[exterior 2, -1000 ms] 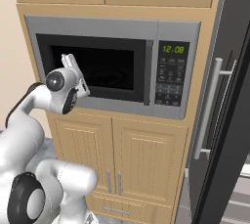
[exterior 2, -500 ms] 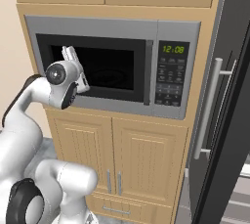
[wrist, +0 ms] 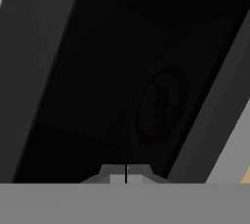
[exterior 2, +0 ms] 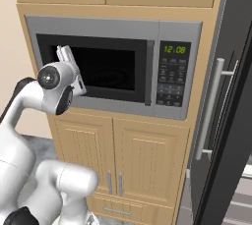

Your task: Transport the fish from the fridge to the microwave and turn on the microwave.

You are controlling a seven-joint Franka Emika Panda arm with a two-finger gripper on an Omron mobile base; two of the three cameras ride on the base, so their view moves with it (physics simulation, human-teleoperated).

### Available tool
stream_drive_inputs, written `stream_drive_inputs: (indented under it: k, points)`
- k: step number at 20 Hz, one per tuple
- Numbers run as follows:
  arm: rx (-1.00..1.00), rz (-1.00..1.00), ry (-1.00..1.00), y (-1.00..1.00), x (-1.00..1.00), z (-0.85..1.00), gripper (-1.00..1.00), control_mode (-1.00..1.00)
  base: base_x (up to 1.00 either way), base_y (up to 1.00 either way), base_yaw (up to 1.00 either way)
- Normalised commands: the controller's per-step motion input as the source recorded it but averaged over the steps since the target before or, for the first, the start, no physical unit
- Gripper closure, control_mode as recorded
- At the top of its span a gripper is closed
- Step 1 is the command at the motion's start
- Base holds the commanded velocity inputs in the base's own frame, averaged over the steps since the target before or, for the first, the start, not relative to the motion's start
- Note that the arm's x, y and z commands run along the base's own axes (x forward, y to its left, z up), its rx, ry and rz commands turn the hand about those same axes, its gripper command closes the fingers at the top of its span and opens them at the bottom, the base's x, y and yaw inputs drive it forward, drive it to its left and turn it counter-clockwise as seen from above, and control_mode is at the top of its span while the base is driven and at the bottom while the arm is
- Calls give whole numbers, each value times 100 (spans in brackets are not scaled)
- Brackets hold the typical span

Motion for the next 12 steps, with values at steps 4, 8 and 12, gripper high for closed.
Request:
stream_drive_inputs:
  k: [4,8,12]
  points:
    - [4,0,0,-21,-43,26,100,-100,0,0,0]
    - [5,0,0,-27,-33,20,100,-100,0,0,0]
    - [6,0,0,-31,-26,15,100,-100,0,0,0]
